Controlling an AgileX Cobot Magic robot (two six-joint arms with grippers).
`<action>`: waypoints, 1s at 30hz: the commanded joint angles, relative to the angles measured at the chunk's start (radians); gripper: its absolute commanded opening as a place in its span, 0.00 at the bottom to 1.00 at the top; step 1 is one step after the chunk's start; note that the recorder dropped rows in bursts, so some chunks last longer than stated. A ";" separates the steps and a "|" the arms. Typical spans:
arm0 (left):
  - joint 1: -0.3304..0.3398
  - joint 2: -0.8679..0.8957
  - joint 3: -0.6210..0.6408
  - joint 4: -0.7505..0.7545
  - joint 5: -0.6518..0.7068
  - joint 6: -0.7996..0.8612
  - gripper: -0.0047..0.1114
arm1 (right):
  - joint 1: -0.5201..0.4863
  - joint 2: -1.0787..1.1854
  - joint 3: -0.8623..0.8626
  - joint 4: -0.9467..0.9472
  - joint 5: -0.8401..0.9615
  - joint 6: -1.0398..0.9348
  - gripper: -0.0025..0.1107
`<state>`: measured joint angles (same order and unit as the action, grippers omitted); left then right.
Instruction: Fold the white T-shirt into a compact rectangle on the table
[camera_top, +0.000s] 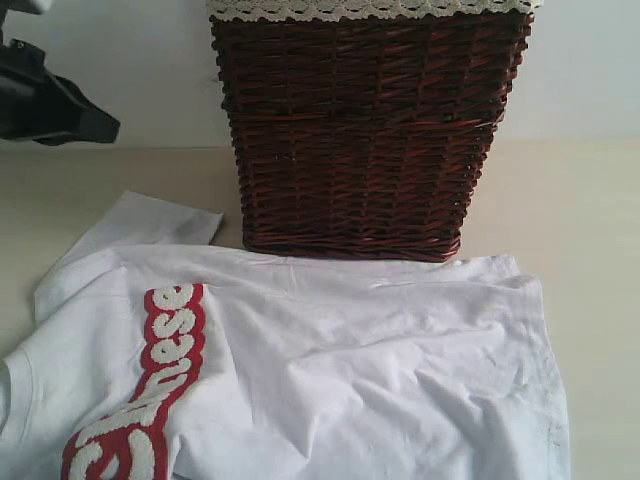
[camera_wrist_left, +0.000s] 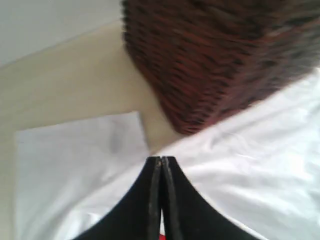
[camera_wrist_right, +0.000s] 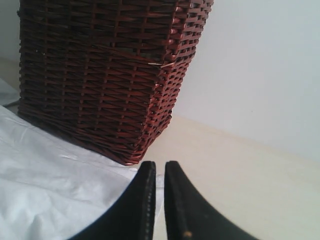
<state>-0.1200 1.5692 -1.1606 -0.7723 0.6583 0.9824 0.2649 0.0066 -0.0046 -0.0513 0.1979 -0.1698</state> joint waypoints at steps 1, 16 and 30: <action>-0.091 -0.046 0.085 -0.058 0.058 -0.017 0.04 | -0.006 -0.007 0.005 0.001 -0.004 -0.002 0.10; -0.369 -0.587 0.416 -0.185 -1.019 -0.038 0.04 | -0.006 -0.007 0.005 0.001 -0.004 -0.002 0.10; -0.369 -0.854 0.954 -0.209 -1.231 -0.199 0.04 | -0.006 -0.007 0.005 0.001 -0.004 -0.002 0.10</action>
<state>-0.4832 0.7261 -0.2716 -0.9737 -0.5246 0.8426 0.2649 0.0066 -0.0046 -0.0513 0.1979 -0.1698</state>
